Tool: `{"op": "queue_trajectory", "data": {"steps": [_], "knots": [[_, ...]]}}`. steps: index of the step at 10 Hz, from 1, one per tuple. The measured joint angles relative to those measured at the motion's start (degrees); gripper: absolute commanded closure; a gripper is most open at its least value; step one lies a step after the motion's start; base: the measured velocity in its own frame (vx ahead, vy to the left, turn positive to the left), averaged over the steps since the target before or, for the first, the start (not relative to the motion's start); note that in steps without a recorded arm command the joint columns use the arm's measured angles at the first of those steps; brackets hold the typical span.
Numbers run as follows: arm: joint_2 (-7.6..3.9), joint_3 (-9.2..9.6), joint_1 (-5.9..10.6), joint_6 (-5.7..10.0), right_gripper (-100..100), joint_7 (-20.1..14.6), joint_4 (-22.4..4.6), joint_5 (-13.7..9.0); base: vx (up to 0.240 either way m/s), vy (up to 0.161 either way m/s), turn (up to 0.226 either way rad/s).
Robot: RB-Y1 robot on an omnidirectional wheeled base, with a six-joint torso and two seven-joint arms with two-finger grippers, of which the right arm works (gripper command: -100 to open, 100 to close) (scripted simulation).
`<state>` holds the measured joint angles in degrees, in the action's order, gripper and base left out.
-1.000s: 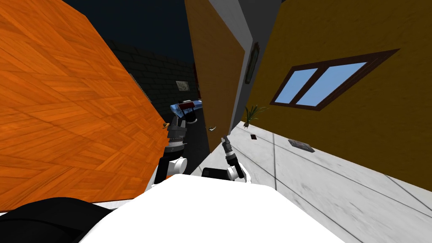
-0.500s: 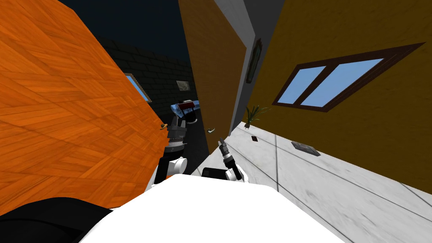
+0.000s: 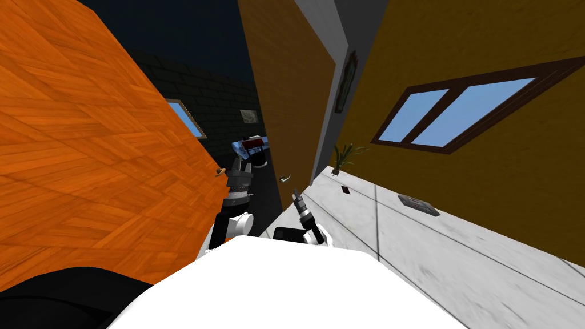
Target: Push the door open
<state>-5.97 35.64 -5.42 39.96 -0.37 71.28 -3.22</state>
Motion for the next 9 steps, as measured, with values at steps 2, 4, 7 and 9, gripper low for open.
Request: {"op": "queue_trajectory", "data": {"steps": [2, 4, 7, 9], "knots": [[0.11, 1.51, 1.0, 0.47, -100, -0.4, -2.9, 0.1, 0.119, -0.062, 0.042], [-0.04, 3.63, 2.16, 0.76, -100, -0.9, -6.0, 0.1, 0.127, -0.047, 0.032], [-0.3, 6.23, 3.72, 1.44, -100, -1.6, -10.4, 0.2, 0.116, -0.052, 0.036], [-0.19, 7.42, 4.82, 1.75, -100, -2.0, -12.9, 0.1, 0.108, -0.043, 0.029]]}}
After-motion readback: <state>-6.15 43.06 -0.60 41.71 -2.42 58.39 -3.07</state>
